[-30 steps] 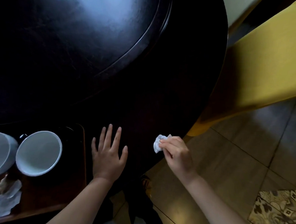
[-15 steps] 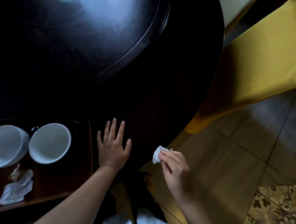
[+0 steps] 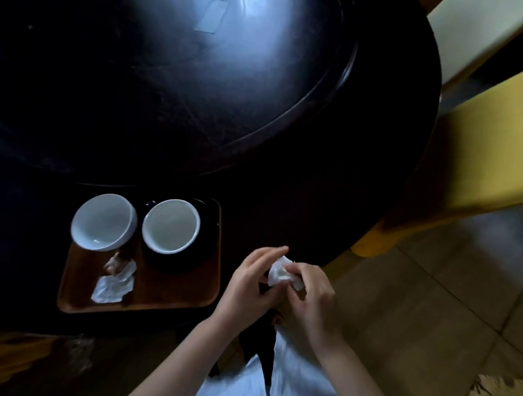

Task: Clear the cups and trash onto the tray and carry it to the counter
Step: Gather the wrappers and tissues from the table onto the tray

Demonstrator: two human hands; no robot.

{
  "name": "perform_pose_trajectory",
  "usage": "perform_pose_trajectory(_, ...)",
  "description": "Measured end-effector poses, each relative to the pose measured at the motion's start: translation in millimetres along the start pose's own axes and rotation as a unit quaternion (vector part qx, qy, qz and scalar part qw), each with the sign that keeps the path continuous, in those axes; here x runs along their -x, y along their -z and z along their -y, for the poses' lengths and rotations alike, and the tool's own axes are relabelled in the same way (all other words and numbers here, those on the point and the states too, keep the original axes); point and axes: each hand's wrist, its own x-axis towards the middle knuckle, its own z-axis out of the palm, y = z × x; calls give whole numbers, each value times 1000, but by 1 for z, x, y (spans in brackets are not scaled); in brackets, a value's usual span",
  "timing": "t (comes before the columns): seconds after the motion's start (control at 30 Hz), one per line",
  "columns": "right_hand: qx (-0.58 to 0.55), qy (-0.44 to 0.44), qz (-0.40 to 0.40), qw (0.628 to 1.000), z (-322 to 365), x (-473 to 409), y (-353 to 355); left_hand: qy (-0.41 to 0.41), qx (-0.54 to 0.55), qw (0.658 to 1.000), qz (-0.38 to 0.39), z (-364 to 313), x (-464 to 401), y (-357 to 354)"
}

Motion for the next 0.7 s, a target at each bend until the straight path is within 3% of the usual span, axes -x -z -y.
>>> perform_pose_trajectory(0.27,-21,49,46,998,30,4,-41,-6,-71,994,-79,27,37,53)
perform_pose_trajectory(0.4,102,33,60,992,19,7,-69,28,-111,987,-114,43,62,75)
perform_pose_trajectory(0.57,271,-12,177,946,-3,16,-95,56,-138,978,-147,63,86,98)
perform_pose_trajectory(0.7,318,-26,214,923,-11,20,-102,67,-160,973,-151,81,89,108)
